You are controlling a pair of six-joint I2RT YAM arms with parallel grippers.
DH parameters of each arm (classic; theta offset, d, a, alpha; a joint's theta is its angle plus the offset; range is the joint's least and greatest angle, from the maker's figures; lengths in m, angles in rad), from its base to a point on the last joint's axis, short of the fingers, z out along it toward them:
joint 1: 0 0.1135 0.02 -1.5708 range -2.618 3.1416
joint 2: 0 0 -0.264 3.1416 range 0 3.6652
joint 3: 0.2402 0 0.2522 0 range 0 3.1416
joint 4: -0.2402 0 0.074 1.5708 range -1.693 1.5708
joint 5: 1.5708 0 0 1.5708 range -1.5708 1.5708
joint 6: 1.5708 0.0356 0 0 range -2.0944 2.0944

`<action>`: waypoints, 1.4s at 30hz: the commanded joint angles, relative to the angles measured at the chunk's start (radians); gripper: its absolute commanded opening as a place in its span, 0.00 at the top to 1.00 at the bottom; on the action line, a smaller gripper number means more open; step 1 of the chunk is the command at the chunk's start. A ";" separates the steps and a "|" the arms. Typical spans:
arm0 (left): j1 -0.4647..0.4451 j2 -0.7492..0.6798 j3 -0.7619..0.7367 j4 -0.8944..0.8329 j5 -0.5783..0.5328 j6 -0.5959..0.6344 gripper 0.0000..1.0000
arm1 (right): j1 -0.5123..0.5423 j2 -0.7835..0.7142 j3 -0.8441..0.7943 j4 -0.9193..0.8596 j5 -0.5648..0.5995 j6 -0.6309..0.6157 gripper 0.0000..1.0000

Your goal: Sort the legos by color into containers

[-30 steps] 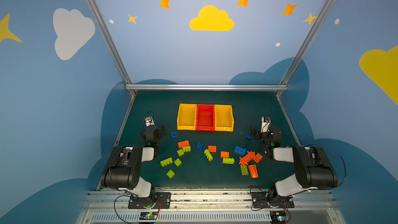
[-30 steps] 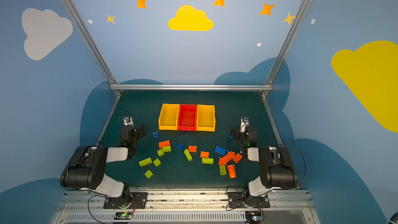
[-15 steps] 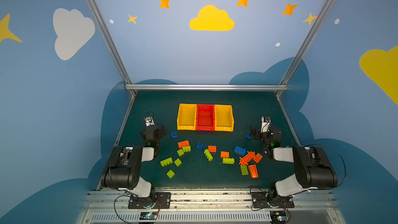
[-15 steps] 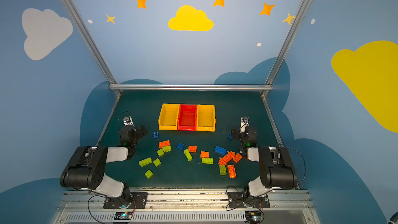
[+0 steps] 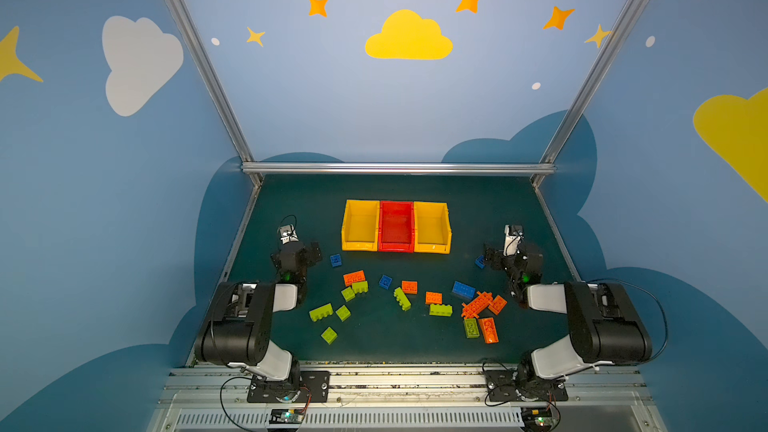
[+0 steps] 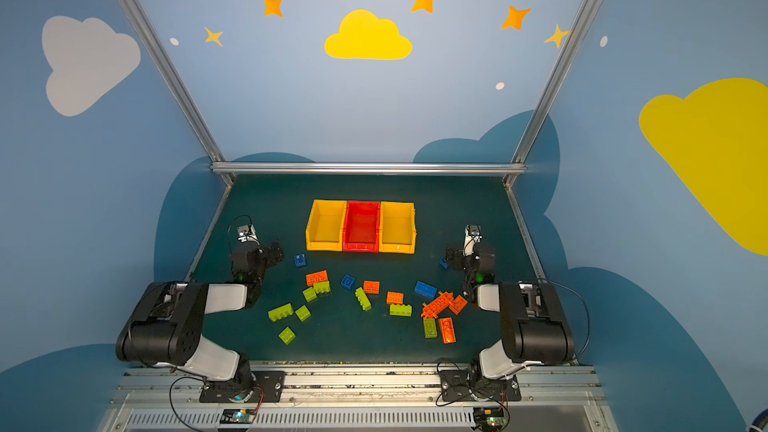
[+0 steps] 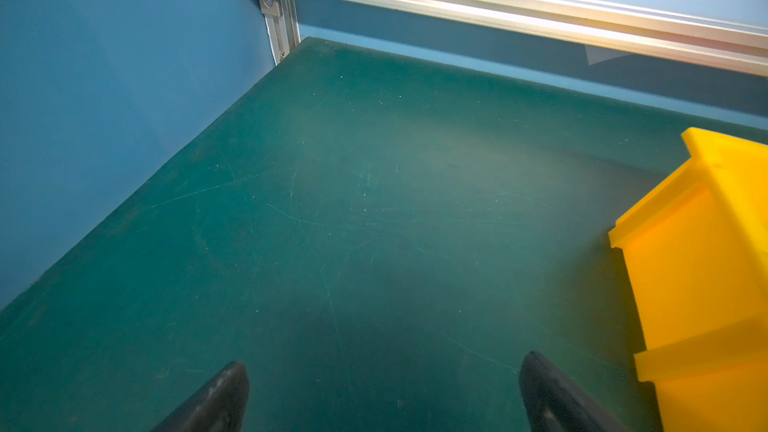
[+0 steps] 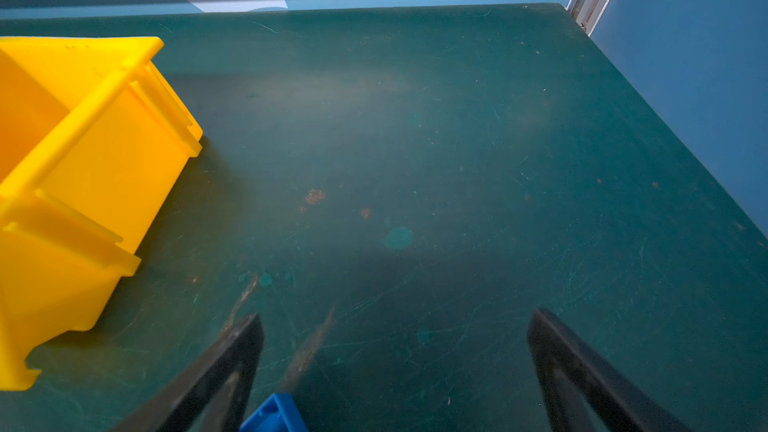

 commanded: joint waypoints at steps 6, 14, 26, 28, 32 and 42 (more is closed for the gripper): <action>0.002 -0.011 0.006 -0.003 0.006 -0.006 0.00 | 0.003 -0.022 0.021 -0.012 -0.001 0.002 0.03; 0.004 -0.011 0.005 -0.003 0.007 -0.006 0.00 | 0.003 -0.021 0.023 -0.018 -0.002 0.002 0.03; 0.002 -0.011 0.005 -0.003 0.005 -0.006 0.00 | 0.003 -0.072 0.067 -0.139 0.077 0.040 0.03; 0.003 -0.012 0.005 -0.003 0.006 -0.005 0.00 | 0.004 -0.108 0.148 -0.328 0.103 0.038 0.03; 0.004 -0.010 0.008 -0.009 0.007 -0.008 0.00 | 0.004 -0.132 0.387 -0.779 0.173 0.152 0.03; -0.011 -0.135 0.280 -0.530 0.051 0.001 0.00 | 0.065 -0.101 0.680 -1.380 0.186 0.405 0.04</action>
